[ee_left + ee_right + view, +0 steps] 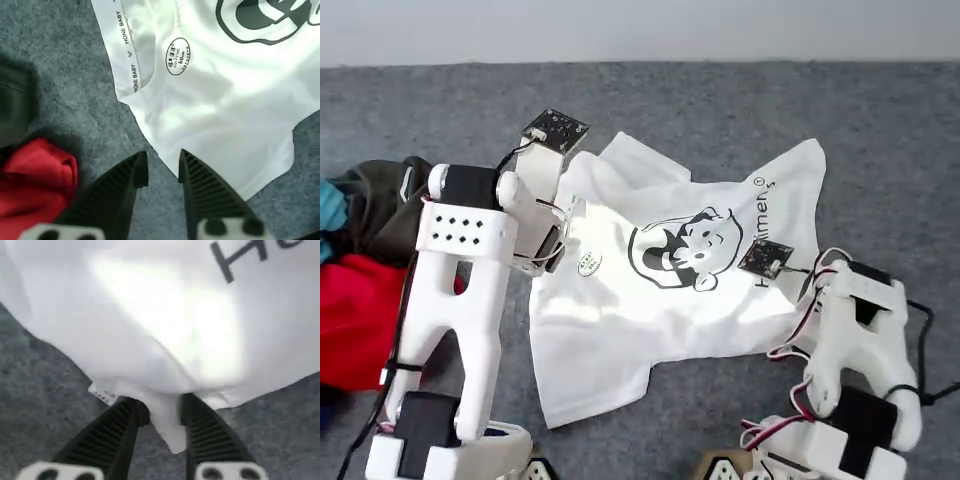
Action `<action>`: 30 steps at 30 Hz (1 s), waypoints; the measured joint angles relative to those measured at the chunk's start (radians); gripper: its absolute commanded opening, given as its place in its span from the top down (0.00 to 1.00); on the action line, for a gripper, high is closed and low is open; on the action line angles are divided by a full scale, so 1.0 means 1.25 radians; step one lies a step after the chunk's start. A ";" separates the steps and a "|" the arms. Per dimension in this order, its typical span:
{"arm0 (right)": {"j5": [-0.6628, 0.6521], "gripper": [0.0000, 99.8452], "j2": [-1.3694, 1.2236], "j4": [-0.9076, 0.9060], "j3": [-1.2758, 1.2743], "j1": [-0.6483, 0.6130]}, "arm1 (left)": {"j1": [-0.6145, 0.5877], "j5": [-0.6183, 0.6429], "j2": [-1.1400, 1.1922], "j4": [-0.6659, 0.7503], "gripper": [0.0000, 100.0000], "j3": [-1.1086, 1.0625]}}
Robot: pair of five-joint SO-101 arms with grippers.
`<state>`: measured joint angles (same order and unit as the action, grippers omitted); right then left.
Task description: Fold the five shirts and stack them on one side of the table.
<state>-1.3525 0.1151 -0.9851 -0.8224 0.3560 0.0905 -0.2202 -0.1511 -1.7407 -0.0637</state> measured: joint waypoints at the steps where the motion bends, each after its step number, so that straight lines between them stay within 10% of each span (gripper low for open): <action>1: 0.000 0.99 -0.001 0.002 0.000 0.000 | 0.000 0.000 0.000 0.000 0.89 0.000; 30: 0.108 0.99 0.187 -0.214 0.049 0.039 | 0.221 -0.101 -0.006 0.006 0.82 -0.427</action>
<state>-1.2175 0.3483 -1.2520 -0.7610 0.4051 0.3667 -0.3460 -0.1588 -1.7331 -0.5976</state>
